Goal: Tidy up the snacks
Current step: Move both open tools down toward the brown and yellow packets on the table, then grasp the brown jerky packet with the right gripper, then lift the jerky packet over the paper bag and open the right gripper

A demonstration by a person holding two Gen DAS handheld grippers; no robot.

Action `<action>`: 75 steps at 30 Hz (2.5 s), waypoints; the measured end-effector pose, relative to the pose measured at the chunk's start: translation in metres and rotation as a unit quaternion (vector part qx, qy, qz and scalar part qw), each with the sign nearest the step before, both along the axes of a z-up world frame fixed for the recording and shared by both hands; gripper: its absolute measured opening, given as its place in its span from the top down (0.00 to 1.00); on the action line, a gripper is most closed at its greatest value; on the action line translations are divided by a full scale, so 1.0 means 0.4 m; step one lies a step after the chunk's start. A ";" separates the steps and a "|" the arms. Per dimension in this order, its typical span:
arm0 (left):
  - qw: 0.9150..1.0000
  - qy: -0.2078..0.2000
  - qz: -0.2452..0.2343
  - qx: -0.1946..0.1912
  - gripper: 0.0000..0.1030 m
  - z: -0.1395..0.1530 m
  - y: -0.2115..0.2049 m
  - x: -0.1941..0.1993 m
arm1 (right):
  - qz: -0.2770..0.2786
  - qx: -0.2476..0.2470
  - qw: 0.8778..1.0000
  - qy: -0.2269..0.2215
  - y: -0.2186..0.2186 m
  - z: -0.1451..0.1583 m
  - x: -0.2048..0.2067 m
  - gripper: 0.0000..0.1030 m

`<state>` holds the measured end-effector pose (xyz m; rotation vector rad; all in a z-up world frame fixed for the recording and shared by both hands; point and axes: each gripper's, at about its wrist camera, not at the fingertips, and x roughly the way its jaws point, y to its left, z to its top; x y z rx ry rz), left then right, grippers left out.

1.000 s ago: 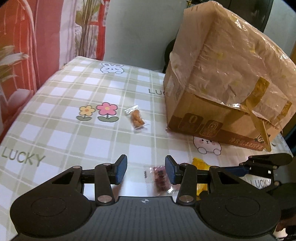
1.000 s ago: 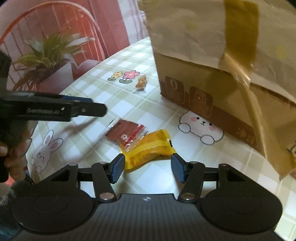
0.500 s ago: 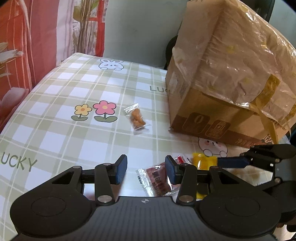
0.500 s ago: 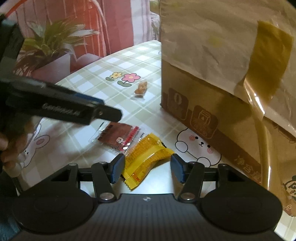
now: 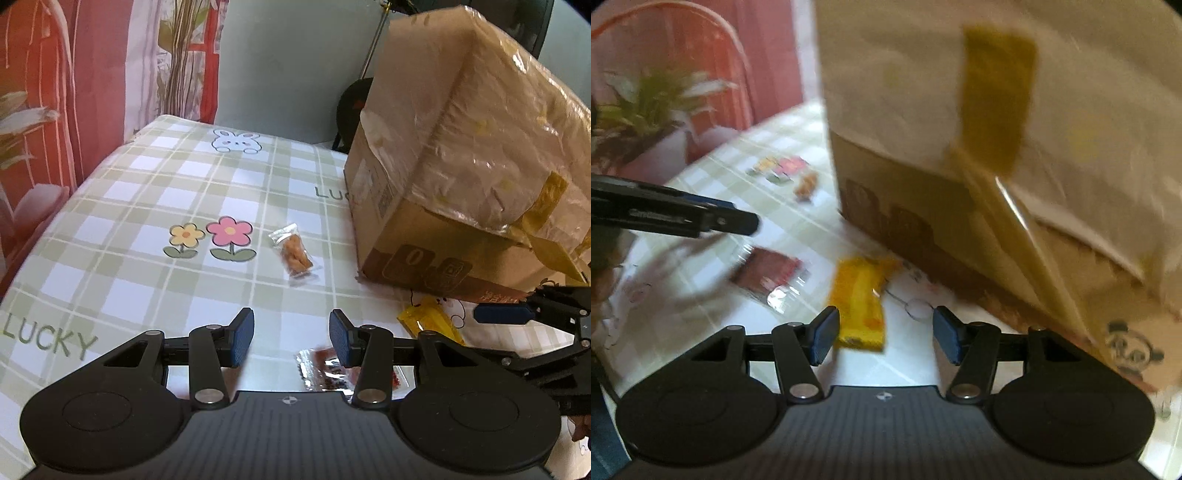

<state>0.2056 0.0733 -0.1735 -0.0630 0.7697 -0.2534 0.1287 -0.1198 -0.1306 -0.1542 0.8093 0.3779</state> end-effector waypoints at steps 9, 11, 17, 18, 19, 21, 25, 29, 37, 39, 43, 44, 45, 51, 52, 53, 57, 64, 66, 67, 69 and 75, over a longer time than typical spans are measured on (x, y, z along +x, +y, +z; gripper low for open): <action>1.000 -0.008 0.008 -0.013 0.54 0.030 0.061 -0.010 | 0.193 -0.063 0.979 -0.003 0.167 -0.019 0.010 0.42; 1.000 -0.009 0.011 -0.017 0.54 0.031 0.067 -0.011 | 0.207 -0.077 0.975 0.000 0.189 -0.032 0.027 0.42; 1.000 -0.007 0.009 -0.023 0.54 0.024 0.069 -0.013 | 0.220 -0.060 0.974 0.006 0.208 -0.046 0.086 0.35; 1.000 -0.007 0.009 -0.024 0.54 0.023 0.069 -0.012 | 0.220 -0.053 0.974 0.010 0.209 -0.049 0.093 0.35; 1.000 -0.007 0.010 -0.025 0.54 0.022 0.072 -0.013 | 0.220 -0.044 0.974 0.015 0.207 -0.051 0.102 0.35; 1.000 -0.006 0.012 -0.027 0.54 0.019 0.073 -0.011 | 0.216 -0.029 0.976 0.020 0.205 -0.056 0.113 0.33; 1.000 -0.003 0.012 -0.026 0.54 0.010 0.064 -0.001 | 0.217 -0.023 0.976 0.013 0.200 -0.052 0.096 0.48; 1.000 -0.003 0.010 -0.029 0.54 0.001 0.041 0.028 | 0.203 -0.017 0.979 0.012 0.186 -0.051 0.072 0.53; 0.999 -0.018 0.025 -0.027 0.54 -0.020 -0.039 0.126 | 0.129 0.002 0.992 0.010 0.126 -0.053 0.025 0.54; 0.999 -0.019 0.027 -0.020 0.54 -0.026 -0.060 0.148 | 0.124 0.007 0.992 0.011 0.117 -0.053 0.016 0.54; 0.999 -0.013 0.032 -0.006 0.66 -0.043 -0.083 0.174 | 0.124 0.011 0.992 0.011 0.112 -0.052 0.010 0.54; 0.999 -0.009 0.034 0.001 0.77 -0.047 -0.085 0.176 | 0.124 0.012 0.992 0.011 0.111 -0.053 0.010 0.54; 0.999 -0.011 0.036 0.006 0.80 -0.050 -0.084 0.174 | 0.123 0.014 0.992 0.011 0.111 -0.052 0.009 0.54; 0.999 -0.007 0.024 0.019 0.82 -0.045 -0.057 0.118 | 0.118 0.026 0.993 0.012 0.093 -0.052 0.010 0.54; 0.999 -0.006 0.024 0.023 0.82 -0.044 -0.053 0.106 | 0.118 0.028 0.993 0.012 0.093 -0.052 0.008 0.54; 0.999 -0.004 0.026 0.026 0.82 -0.044 -0.051 0.097 | 0.117 0.029 0.993 0.013 0.088 -0.053 0.008 0.54; 0.999 0.005 0.033 0.034 0.82 -0.037 -0.031 0.052 | 0.115 0.039 0.992 0.017 0.086 -0.053 0.001 0.55; 0.998 -0.004 0.046 0.031 0.82 0.007 0.004 -0.020 | 0.116 0.052 0.992 -0.007 0.096 -0.015 -0.033 0.55; 0.998 -0.019 0.045 0.031 0.82 0.039 0.001 -0.043 | 0.116 0.055 0.991 -0.027 0.090 0.014 -0.041 0.55; 0.998 -0.029 0.042 0.032 0.82 0.061 -0.001 -0.055 | 0.116 0.055 0.991 -0.038 0.089 0.032 -0.045 0.55; 0.998 -0.051 0.038 0.030 0.82 0.110 -0.007 -0.073 | 0.116 0.056 0.989 -0.067 0.084 0.075 -0.050 0.55; 0.989 -0.144 0.018 0.011 0.82 0.299 -0.038 -0.122 | 0.106 0.072 0.978 -0.165 0.034 0.243 -0.074 0.55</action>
